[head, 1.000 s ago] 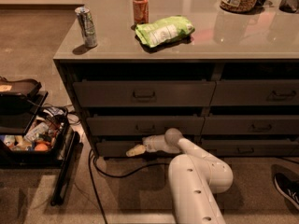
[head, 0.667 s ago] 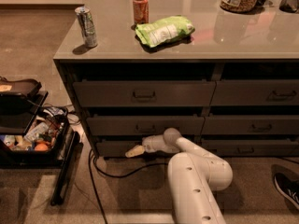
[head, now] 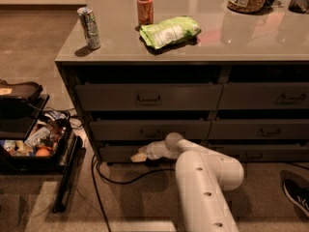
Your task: Open bottom drawer
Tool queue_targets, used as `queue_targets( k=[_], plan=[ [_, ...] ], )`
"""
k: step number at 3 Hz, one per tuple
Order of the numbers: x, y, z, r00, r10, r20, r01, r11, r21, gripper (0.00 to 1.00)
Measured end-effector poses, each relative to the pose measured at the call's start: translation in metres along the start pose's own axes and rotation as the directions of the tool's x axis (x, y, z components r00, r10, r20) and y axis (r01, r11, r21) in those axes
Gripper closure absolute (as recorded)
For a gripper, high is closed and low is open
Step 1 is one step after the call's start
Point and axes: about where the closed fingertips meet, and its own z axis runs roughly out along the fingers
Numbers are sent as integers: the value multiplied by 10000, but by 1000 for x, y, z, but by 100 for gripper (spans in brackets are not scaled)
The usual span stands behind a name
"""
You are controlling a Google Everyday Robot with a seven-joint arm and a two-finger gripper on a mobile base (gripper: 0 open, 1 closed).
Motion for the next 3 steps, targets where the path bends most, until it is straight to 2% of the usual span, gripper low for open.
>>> queue_targets(
  k=[1,2,3],
  plan=[
    [0,10,-4,9997,-237,-22,237,9997,-9,65],
    [1,13,-4,9997,-243,-46,243,9997,-41,67],
    [1,13,-4,9997,-243,-46,243,9997,-41,44]
  ],
)
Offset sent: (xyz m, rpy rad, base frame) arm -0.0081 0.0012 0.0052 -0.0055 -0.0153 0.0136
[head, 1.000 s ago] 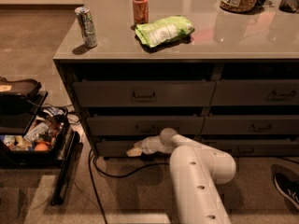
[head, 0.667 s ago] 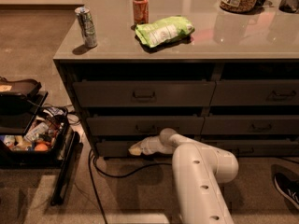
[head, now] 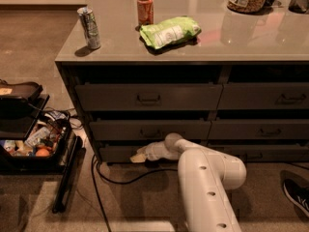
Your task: Open bottom drawer
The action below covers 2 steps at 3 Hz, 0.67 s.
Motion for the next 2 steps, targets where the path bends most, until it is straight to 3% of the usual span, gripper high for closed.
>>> queue_targets(
  k=[2],
  plan=[
    [0,0,0,10000,0,0,0,10000,-1,0]
  ],
)
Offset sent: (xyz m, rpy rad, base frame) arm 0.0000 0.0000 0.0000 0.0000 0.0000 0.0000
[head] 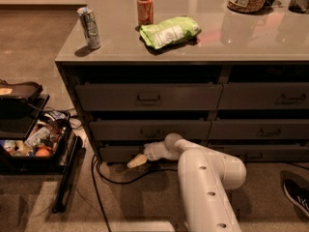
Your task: Open bottom drawer
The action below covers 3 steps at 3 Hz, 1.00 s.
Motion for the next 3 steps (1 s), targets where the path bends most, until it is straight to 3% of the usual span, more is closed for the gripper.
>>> queue_targets(
  k=[1,2,3],
  plan=[
    [2,-1,1,9999,-79,114,76,9996,275,0],
    [9,-10,-8,9994,29,334,-57,9963,858,0],
    [10,-11,-8,9994,45,337,-76,9957,928,0]
  ],
)
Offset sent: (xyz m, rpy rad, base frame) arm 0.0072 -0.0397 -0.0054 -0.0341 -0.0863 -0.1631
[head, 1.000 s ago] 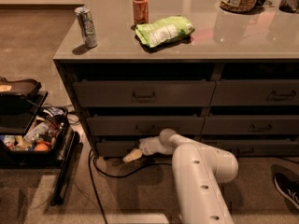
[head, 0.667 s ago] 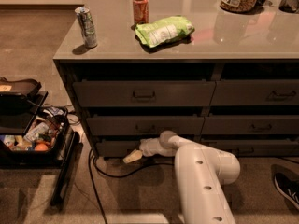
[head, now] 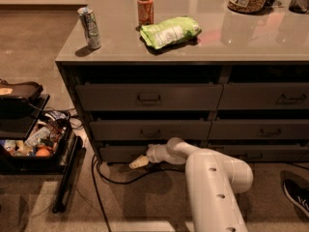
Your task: Open bottom drawer
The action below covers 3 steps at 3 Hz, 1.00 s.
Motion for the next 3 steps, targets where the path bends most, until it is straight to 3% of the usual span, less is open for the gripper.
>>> queue_targets(
  k=[1,2,3],
  plan=[
    [-4,1,7,9999,-171,-20,170,9993,-327,0],
    [1,6,21,9994,101,-325,-128,9965,-822,0],
    [-12,-4,19,9999,60,-129,-69,9974,-722,0]
  ],
)
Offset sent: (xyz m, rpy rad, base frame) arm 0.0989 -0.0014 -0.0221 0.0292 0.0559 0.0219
